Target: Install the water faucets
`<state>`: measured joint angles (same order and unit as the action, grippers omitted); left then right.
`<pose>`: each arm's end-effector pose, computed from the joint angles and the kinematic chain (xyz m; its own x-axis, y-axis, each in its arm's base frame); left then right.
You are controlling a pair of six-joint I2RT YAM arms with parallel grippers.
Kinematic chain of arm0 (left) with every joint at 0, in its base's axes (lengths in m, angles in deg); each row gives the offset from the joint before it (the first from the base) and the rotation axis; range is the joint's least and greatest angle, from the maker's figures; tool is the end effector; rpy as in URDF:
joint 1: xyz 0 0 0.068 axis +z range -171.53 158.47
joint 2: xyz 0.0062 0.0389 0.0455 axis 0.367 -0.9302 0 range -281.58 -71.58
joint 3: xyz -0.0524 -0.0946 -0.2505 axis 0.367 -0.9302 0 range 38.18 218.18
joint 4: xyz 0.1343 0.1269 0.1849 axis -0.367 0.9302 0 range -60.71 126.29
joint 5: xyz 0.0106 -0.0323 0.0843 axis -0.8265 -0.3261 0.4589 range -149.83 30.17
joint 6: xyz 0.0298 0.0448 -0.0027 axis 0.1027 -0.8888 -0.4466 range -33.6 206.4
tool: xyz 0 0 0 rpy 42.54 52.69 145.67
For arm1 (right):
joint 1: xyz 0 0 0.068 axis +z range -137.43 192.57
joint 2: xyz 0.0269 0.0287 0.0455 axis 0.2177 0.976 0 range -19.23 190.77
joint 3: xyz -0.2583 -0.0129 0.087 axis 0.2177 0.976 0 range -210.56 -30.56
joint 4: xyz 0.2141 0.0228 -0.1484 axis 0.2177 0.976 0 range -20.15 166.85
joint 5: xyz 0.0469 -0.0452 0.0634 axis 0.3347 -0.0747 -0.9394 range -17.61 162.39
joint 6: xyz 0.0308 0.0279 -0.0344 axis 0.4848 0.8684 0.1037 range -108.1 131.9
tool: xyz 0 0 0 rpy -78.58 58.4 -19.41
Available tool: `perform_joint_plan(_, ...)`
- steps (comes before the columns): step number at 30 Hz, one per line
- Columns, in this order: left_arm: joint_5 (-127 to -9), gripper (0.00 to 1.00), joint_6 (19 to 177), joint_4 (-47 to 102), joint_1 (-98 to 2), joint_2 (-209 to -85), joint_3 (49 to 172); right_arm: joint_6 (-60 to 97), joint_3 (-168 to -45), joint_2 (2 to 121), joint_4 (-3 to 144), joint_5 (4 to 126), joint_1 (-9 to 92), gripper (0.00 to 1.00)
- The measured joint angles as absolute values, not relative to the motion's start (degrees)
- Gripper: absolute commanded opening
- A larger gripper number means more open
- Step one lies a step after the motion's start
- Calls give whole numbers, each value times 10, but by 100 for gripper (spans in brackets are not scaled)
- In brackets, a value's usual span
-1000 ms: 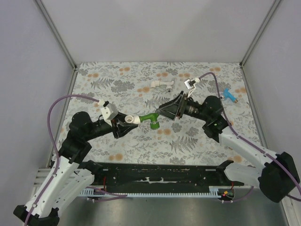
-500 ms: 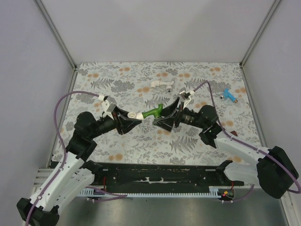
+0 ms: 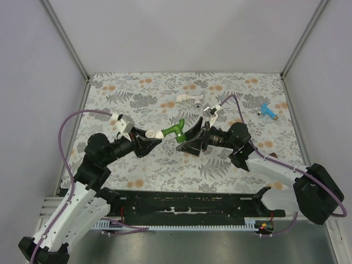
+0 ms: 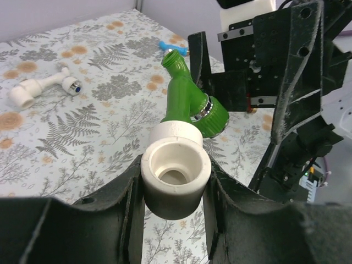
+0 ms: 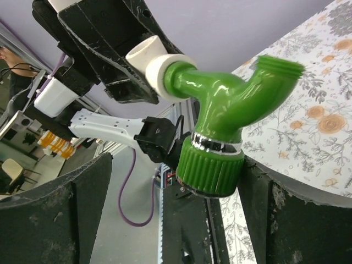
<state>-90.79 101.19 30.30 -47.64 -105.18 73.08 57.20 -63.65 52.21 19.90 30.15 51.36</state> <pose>0.1250 -0.0817 0.3256 -0.2099 -0.1408 -0.9675 0.8127 0.5249 -0.2528 0.1905 0.1838 0.2789 -0.5842 0.2055 -0.7851 -0.7987 0.0263 0.6012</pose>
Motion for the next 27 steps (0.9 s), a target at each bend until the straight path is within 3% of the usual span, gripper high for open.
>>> perform_joint_plan(13, -883, 2, 901, 403, -476, -1040, 762, 561, -710, 501, 313, 251, 517, 98)
perform_joint_plan(22, -919, 2, 887, 405, -480, -1054, 765, 430, -772, 484, 446, 273, 519, 98)
perform_joint_plan(27, -925, 2, 887, 409, -483, -1049, 765, 334, -751, 410, 503, 321, 518, 98)
